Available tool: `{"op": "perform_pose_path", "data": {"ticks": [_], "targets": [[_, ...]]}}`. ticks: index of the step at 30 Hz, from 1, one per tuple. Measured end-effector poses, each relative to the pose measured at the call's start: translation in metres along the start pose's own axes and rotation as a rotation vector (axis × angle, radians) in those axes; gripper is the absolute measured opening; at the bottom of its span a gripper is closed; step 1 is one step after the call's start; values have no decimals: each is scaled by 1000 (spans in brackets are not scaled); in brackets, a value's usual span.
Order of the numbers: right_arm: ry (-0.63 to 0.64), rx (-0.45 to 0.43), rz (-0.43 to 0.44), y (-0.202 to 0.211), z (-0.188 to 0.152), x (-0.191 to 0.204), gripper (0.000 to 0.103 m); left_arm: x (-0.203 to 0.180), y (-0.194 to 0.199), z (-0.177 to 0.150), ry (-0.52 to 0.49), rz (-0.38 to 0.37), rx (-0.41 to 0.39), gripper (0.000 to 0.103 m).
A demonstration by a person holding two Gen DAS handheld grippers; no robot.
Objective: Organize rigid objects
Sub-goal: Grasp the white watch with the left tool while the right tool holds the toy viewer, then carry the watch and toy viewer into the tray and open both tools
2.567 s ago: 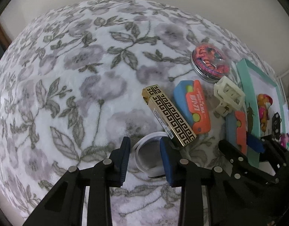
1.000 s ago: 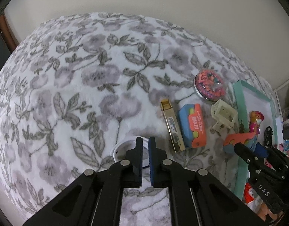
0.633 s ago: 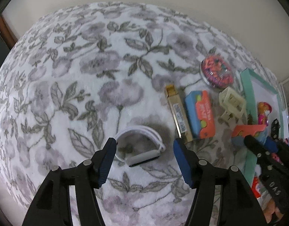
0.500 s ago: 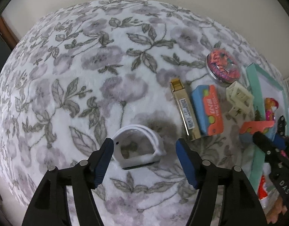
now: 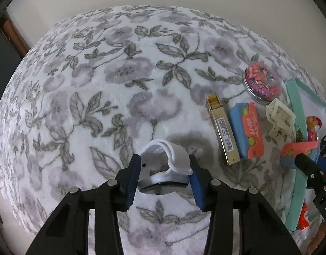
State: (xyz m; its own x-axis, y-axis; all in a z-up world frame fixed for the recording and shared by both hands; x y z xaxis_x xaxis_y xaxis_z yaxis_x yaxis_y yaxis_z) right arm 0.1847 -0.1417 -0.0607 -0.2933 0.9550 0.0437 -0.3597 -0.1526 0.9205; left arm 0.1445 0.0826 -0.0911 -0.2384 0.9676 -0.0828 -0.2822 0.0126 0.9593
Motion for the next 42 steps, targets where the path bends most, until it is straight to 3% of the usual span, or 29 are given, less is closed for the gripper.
{"op": "perform_pose_path", "data": {"ticks": [3, 13, 17, 22, 26, 31, 35, 37, 42], "targets": [[-2, 0, 2, 0, 0, 0, 40, 4, 2, 2, 27, -27, -7, 40], [-13, -8, -1, 4, 1, -1, 40, 8, 11, 11, 89, -97, -35, 37], [-24, -38, 11, 16, 6, -3, 40, 4, 32, 19, 93, -128, -86, 37], [-36, -98, 26, 41, 13, -8, 40, -10, 73, 35, 86, -222, -181, 37], [-69, -169, 30, 69, 21, -21, 40, -39, 111, 44, 33, -290, -271, 37], [-123, -204, -12, 84, 22, -50, 40, -80, 130, 49, -31, -359, -312, 37], [-194, -192, -45, 82, 16, -85, 39, -112, 126, 46, -80, -395, -299, 37], [-223, -181, -82, 80, 12, -104, 25, -131, 117, 41, -103, -414, -278, 37], [-315, -149, -84, 70, -1, -148, 24, -184, 93, 21, -205, -433, -214, 37]]}}
Point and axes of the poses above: each gripper's, at about its wrist camera, not at the fingertips, and y roughly against the way its jaws point, x to its left, z to its top, the point moved 4 cm from there along -y, roughly the way its jaws point, and after that the axes turned 4 degrees about -z, right-handed, at the moved point
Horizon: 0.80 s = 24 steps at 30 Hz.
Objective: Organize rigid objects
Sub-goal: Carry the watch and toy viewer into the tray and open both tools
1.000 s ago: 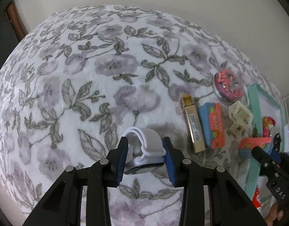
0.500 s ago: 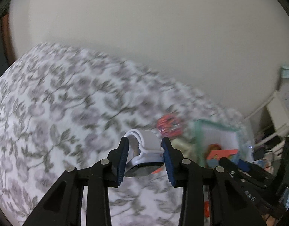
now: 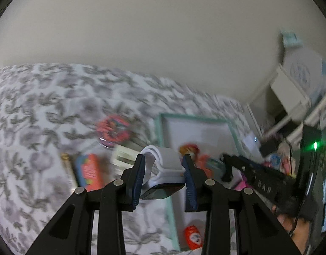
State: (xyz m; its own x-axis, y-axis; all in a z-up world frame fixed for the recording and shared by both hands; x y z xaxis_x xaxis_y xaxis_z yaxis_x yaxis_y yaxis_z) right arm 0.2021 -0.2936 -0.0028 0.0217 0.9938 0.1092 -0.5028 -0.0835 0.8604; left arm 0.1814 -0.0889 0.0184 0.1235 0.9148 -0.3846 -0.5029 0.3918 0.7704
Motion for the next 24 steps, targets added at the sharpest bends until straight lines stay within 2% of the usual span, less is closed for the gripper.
{"op": "perform_pose_path", "data": {"ticks": [7, 15, 24], "targets": [[-58, 14, -2, -4, -4, -30, 24, -44, -41, -25, -114, -12, 80, 37], [-51, 21, 3, -5, -5, -30, 24, -39, -69, -42, -122, 28, 136, 38], [-16, 39, 3, -11, -6, -19, 24, -44, -86, -56, -102, -22, 200, 38]]}}
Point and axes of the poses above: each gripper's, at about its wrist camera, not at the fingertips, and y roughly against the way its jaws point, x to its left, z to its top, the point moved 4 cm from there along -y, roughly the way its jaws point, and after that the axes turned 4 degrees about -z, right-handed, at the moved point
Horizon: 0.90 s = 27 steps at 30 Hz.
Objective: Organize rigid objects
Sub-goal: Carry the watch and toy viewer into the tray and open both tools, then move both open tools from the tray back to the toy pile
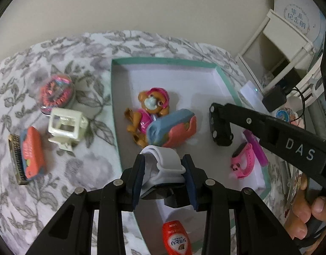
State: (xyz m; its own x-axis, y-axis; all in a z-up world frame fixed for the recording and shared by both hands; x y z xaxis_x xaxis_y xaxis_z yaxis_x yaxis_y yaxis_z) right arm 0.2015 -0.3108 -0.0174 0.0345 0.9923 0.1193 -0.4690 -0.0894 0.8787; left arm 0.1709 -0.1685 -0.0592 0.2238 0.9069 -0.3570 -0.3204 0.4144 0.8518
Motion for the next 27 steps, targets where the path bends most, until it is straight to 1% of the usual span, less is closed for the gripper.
{"op": "perform_pose_path", "data": {"ticks": [5, 7, 9, 13, 17, 20, 22, 23, 24, 26, 27], "targets": [[13, 20, -6, -5, -2, 2, 24, -3, 0, 0, -6, -1, 6, 38], [17, 26, -11, -7, -2, 3, 24, -3, 2, 2, -4, -6, 3, 40], [18, 29, -14, -8, -3, 3, 24, -3, 4, 4, -4, -1, 0, 45], [18, 24, -21, -7, -2, 4, 24, 1, 12, 9, 13, -2, -15, 47], [18, 26, -36, -8, -1, 3, 25, 9, 24, 15, 37, 7, -46, 54], [18, 36, -47, -11, -2, 2, 25, 19, 35, 20, 62, 34, -82, 58], [21, 43, -53, -13, -3, 3, 25, 25, 39, 23, 79, 45, -95, 61], [24, 45, -54, -13, -3, 3, 26, 28, 41, 24, 90, 52, -100, 65], [28, 47, -59, -14, -3, 4, 28, 32, 43, 25, 99, 62, -104, 67], [32, 48, -66, -14, -3, 5, 38, 37, 44, 26, 106, 81, -109, 68], [35, 47, -70, -15, -3, 6, 46, 41, 45, 27, 111, 96, -112, 71]]}}
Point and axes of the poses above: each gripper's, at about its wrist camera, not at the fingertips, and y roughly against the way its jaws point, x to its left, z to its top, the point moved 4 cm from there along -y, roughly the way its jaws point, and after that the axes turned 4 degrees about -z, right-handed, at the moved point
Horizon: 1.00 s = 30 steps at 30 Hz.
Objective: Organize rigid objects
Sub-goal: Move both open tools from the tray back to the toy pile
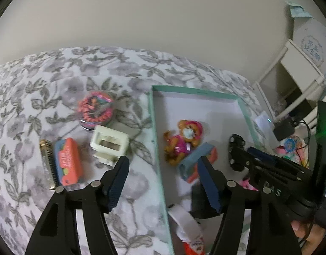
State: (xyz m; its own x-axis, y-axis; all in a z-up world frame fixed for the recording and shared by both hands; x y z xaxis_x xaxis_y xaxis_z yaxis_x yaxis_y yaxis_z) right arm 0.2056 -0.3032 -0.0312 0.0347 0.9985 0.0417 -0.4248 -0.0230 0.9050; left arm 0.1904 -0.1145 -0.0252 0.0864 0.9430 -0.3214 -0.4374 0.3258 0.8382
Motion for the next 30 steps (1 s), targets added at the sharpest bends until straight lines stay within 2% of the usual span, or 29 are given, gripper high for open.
{"op": "perform_pose_path", "data": {"ticks": [4, 6, 7, 11, 13, 18, 20, 25, 30], "targets": [[2, -5, -14, -1, 0, 2, 53, 10, 2, 2, 12, 39, -14, 73], [5, -6, -20, -2, 1, 3, 61, 16, 3, 4, 16, 50, -20, 85], [5, -8, -25, -2, 1, 3, 62, 17, 3, 4, 19, 53, -25, 88], [2, -17, -30, -3, 2, 3, 68, 23, 6, 7, 26, 63, -40, 89], [4, -22, -30, -3, 2, 4, 76, 26, 7, 8, 23, 77, -49, 93], [17, -31, -32, -5, 2, 7, 88, 34, 10, 10, 31, 109, -80, 98], [21, -35, -35, -6, 1, 8, 92, 37, 12, 11, 29, 118, -95, 102], [34, -45, -38, -8, 1, 14, 103, 46, 14, 14, 29, 138, -116, 103], [36, -64, -29, -9, 1, 21, 103, 60, 21, 18, 44, 142, -148, 103]]}}
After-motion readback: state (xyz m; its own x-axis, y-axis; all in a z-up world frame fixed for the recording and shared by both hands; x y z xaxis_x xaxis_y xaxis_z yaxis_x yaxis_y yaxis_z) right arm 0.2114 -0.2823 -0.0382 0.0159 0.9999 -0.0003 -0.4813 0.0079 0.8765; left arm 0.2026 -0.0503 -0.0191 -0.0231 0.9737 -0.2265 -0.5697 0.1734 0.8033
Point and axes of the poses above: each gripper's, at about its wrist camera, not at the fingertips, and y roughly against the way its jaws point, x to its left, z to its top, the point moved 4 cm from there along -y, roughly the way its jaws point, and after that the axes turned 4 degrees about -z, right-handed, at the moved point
